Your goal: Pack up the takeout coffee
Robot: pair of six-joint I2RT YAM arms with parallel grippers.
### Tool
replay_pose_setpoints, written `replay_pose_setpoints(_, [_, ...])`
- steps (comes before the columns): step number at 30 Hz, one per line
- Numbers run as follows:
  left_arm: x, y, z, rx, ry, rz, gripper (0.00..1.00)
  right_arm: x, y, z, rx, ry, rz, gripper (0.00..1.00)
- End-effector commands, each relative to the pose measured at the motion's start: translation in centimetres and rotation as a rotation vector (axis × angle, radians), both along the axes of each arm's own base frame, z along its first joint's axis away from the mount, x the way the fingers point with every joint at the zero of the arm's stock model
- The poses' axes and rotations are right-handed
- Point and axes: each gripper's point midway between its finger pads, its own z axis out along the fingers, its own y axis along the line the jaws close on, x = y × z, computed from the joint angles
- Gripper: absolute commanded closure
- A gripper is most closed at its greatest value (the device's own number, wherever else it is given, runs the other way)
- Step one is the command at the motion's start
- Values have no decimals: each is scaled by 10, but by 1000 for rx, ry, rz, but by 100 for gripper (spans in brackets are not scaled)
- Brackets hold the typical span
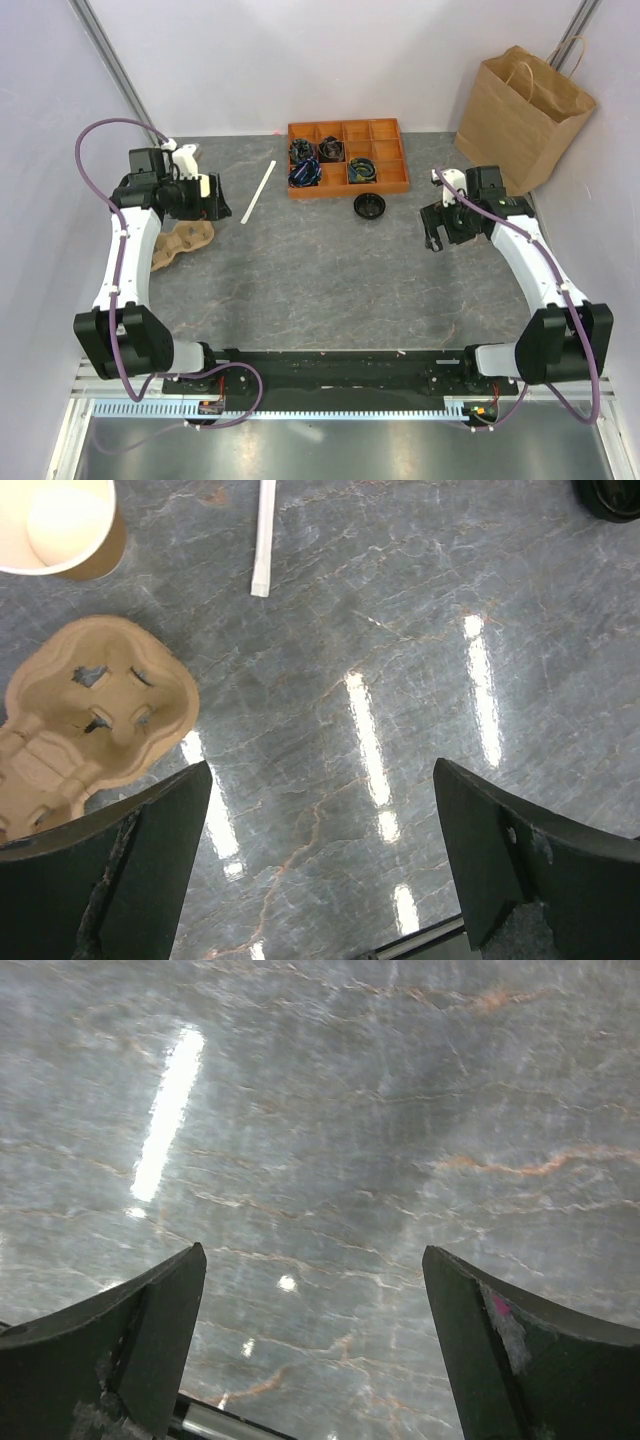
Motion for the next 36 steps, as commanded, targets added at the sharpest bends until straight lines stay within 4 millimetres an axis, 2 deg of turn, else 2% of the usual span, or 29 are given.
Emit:
replay_pose_setpoints(1, [19, 13, 16, 65, -59, 9, 0, 16, -17, 2, -108, 22, -9, 2])
replay_pose_setpoints(3, [31, 22, 10, 74, -36, 63, 0, 22, -17, 6, -114, 27, -1, 2])
replay_pose_setpoints(5, [44, 30, 16, 74, -35, 116, 0, 31, -14, 8, -104, 24, -1, 2])
replay_pose_setpoints(6, [49, 35, 7, 66, 0, 132, 0, 34, -13, 8, -95, 27, -3, 2])
replay_pose_setpoints(7, [57, 36, 18, 49, -20, 135, 0, 38, -11, 4, -84, 41, -12, 2])
replay_pose_setpoints(10, [77, 50, 23, 28, -13, 186, 1, 49, -4, 5, -46, 34, -13, 2])
replay_pose_setpoints(11, [82, 59, 24, 30, -11, 212, 1, 54, -3, 6, -41, 19, -18, 2])
replay_pose_setpoints(12, [90, 68, 37, 37, -35, 238, 1, 55, -2, 5, -35, 19, -21, 2])
replay_pose_setpoints(13, [100, 76, 28, 30, -13, 260, 1, 57, -2, 5, -29, 15, -27, 2])
replay_pose_setpoints(14, [104, 88, 29, 21, -11, 289, 1, 60, -1, 6, -27, 5, -28, 2])
replay_pose_setpoints(15, [113, 96, 44, 18, -45, 303, 1, 61, 0, 8, -26, -4, -26, 2])
replay_pose_setpoints(16, [120, 102, 26, 8, 11, 312, 1, 62, -1, 9, -23, -10, -28, 2])
replay_pose_setpoints(17, [124, 108, 24, 10, 24, 322, 3, 64, 0, 12, -21, -23, -30, 2])
replay_pose_setpoints(18, [135, 113, 35, 3, 2, 349, 3, 64, -1, 13, -25, -28, -34, 2])
replay_pose_setpoints(19, [141, 115, 17, 0, 56, 354, 4, 66, -1, 15, -26, -34, -34, 2])
replay_pose_setpoints(21, [152, 123, 15, 7, 52, 372, 5, 68, -3, 18, -35, -44, -40, 2])
replay_pose_setpoints(24, [159, 130, -8, 23, 100, 402, 8, 73, -10, 26, -70, -78, -58, 2])
replay_pose_setpoints(27, [158, 131, -36, 18, 164, 409, 11, 81, -19, 40, -107, -145, -89, 2])
replay_pose_setpoints(29, [157, 131, -47, 15, 191, 408, 15, 83, -20, 52, -106, -188, -92, 2])
replay_pose_setpoints(30, [155, 130, -61, 14, 225, 403, 17, 84, -19, 57, -106, -203, -77, 2])
replay_pose_setpoints(34, [150, 131, -89, 25, 284, 393, 22, 93, -19, 88, -93, -303, -97, 2])
replay_pose_setpoints(36, [149, 132, -99, 27, 300, 387, 31, 97, -19, 94, -82, -311, -120, 2])
